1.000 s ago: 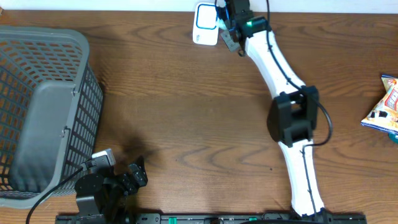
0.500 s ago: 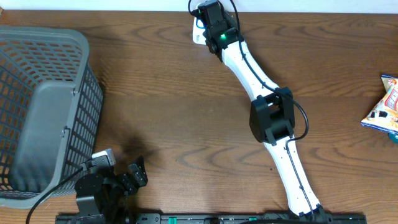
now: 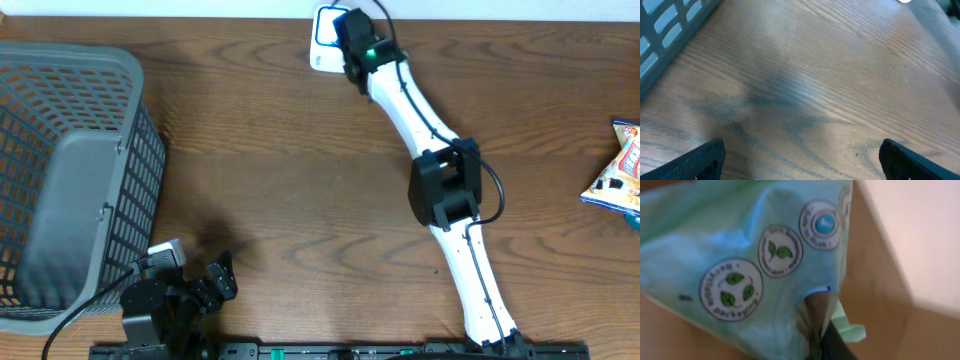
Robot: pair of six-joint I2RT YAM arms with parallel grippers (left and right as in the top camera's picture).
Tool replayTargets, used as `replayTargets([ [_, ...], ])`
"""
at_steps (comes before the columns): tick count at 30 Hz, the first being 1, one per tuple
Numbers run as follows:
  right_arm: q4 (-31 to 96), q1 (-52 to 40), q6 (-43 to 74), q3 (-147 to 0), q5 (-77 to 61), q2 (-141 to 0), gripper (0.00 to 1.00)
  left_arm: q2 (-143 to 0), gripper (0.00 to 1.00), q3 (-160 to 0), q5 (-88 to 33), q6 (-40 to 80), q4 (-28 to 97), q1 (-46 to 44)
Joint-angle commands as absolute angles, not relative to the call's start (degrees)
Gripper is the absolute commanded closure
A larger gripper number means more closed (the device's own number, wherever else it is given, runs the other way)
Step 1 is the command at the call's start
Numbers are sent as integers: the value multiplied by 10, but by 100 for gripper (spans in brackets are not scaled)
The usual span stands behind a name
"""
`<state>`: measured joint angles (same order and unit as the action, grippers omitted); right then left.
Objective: Scan the item barcode
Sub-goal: 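Hold the mint-green pack up to the white scanner face, then carry the pack to the right table edge and release it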
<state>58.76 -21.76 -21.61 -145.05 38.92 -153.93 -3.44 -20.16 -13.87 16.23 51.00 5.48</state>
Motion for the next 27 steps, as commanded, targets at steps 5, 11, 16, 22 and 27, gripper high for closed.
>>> replayTargets([
  [5,880,-105,197,-1465,449,-1444,99,-33,2,-202,-145,155,510,57],
  [11,973,-7,287,-1432,440,-1446,99,-33,2,-202,-145,155,510,57],
  [16,942,70,289,-1387,431,-1446,99,-33,2,-202,-145,155,510,57],
  [22,895,142,288,-1326,401,-1446,99,-33,2,-202,-145,155,510,57],
  [27,886,182,274,-1323,350,-1442,32,-33,2,-202,-145,155,510,57],
])
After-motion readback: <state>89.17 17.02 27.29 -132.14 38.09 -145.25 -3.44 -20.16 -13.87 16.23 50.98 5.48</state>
